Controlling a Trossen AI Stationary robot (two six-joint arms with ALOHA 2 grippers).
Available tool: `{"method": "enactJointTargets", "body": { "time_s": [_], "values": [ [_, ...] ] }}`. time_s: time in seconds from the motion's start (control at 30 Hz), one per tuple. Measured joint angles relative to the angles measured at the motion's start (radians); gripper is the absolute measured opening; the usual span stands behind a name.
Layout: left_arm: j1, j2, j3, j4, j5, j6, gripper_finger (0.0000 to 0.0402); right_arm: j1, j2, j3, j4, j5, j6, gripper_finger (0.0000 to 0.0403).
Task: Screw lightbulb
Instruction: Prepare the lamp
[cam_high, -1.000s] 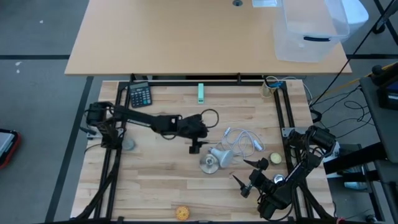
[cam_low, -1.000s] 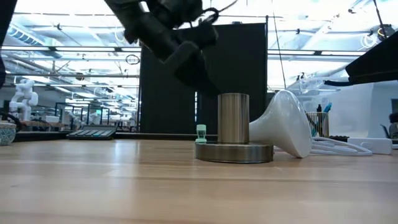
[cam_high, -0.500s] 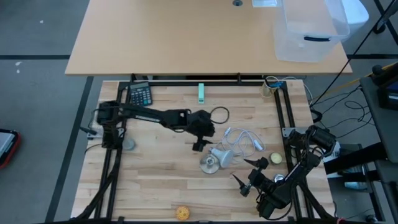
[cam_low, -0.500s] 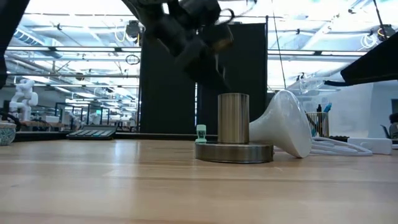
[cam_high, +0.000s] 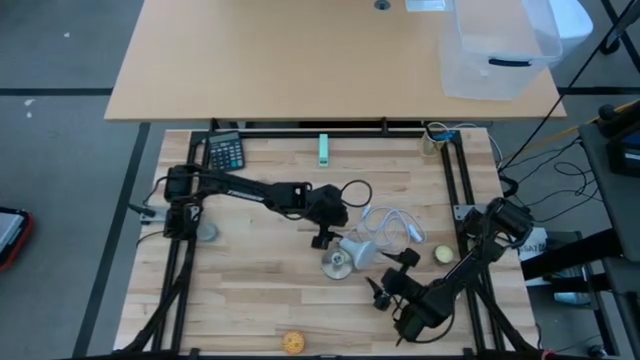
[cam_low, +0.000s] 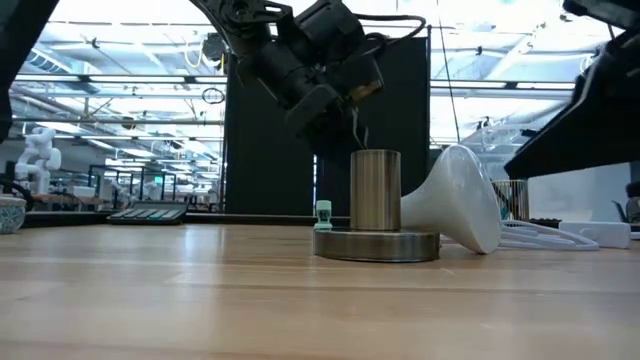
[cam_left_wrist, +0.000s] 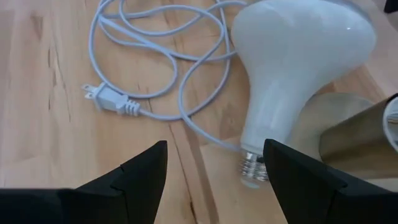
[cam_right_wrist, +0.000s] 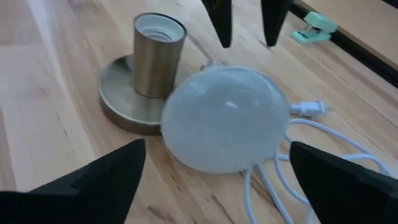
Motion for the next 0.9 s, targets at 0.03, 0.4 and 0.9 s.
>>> {"method": "enactJointTargets", "body": {
  "time_s": [0.03,0.4,0.9],
  "values": [
    [-0.002,0.0,0.0,0.0,0.0,0.0,0.0267,-0.003,0.0,0.0,0.008,-0.001,-0.008,0.0363],
    [-0.005,0.0,0.0,0.0,0.001,0.006,0.0267,0.001,0.0,0.0,0.038,-0.052,0.002,0.0061],
    [-0.024,0.0,-0.001,0.002,0.008,0.005,0.0267,-0.102,0.0,0.0,0.046,-0.138,-0.11,0.0001]
  ]
}}
